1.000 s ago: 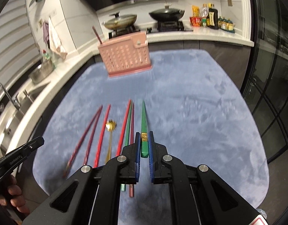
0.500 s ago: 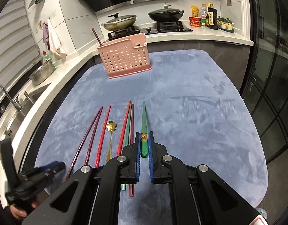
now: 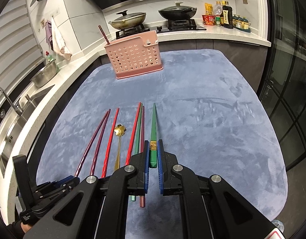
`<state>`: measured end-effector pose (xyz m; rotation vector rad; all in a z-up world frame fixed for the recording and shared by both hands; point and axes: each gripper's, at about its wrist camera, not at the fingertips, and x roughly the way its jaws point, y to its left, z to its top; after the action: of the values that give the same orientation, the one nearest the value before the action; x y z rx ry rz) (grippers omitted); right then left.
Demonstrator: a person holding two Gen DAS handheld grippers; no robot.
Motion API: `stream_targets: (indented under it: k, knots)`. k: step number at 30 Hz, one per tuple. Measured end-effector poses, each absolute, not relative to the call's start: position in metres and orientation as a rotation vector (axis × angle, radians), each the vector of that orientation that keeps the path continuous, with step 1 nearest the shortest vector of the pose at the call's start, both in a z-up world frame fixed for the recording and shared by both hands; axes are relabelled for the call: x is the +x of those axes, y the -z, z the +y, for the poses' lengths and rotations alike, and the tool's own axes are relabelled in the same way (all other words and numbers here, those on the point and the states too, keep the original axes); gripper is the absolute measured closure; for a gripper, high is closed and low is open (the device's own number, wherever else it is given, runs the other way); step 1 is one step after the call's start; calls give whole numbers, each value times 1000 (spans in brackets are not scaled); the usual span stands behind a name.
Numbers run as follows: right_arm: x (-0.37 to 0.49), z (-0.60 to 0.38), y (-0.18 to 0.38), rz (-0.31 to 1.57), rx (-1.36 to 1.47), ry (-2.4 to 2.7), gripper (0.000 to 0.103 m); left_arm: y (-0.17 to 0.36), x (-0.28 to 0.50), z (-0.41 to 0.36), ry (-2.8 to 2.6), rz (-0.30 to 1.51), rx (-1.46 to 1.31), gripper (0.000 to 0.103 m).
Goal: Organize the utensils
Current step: 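Grasp a green chopstick with the right tool while the left tool grasps a red chopstick, then carry the red chopstick in the left tool while the right tool carries the green chopstick to the holder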
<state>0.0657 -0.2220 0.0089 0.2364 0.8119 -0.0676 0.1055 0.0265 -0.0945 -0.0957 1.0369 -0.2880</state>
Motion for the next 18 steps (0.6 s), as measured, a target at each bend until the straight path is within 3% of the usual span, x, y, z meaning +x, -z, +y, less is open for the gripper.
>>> stream_targets:
  k: [9,18]
  knots:
    - [65,-223,-15,797,234,67,96,79,101,24,307,1016,-100,95]
    - [70,-231,-46,729,233,73,96,3,115,32,309,853,-140,96]
